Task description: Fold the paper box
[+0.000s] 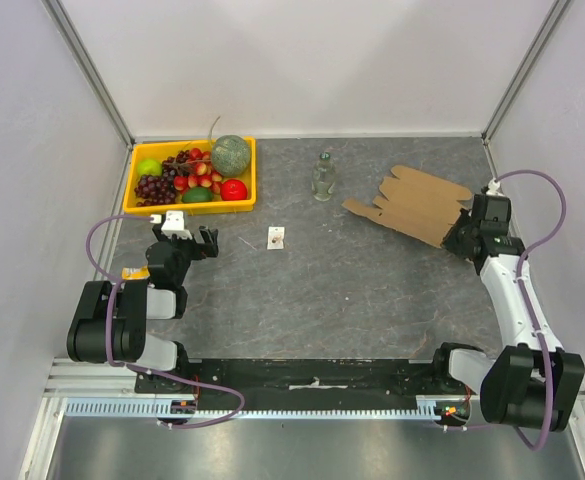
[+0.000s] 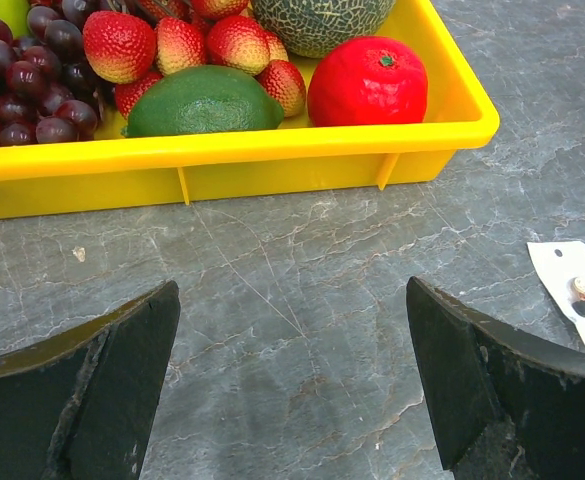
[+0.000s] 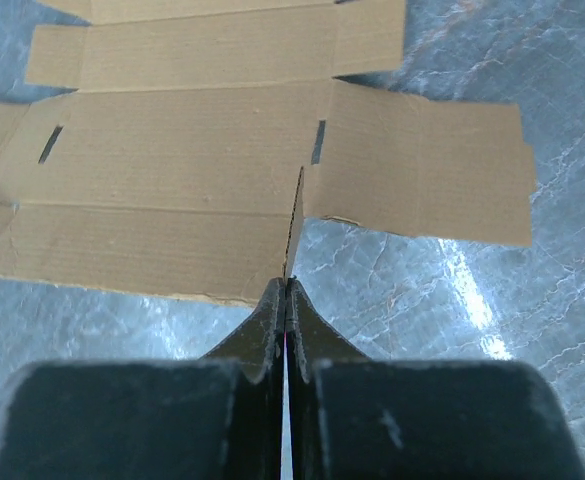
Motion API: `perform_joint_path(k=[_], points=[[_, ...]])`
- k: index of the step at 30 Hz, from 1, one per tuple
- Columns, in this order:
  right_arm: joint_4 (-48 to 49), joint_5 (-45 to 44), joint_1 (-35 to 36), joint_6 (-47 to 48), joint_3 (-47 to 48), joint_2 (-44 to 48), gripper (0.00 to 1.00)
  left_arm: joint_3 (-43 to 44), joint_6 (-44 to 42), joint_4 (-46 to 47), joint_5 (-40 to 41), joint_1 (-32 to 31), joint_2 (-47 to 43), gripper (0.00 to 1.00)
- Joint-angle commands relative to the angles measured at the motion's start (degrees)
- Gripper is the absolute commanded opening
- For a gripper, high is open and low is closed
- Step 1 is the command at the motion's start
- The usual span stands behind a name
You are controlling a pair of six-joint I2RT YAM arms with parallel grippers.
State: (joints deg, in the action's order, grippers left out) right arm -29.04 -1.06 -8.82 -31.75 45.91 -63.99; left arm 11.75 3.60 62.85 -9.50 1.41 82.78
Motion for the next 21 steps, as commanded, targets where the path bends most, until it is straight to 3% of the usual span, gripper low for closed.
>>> perform_joint_path(k=[1,5,21], points=[[-10.2,5.3,2.0,8.0,5.1,1.7,0.00,1.5,-2.9,1.7,0.4,-0.2,0.0,1.00],[-12.3,13.4,4.6,11.0,5.5,1.4,0.00,1.5,-3.0,1.8,0.4,-0.3,-0.1,1.00],[-25.6,19.8,22.0,19.4,11.7,-0.5,0.00,1.6,-3.2,1.7,-0.2,-0.2,-0.1,1.00]])
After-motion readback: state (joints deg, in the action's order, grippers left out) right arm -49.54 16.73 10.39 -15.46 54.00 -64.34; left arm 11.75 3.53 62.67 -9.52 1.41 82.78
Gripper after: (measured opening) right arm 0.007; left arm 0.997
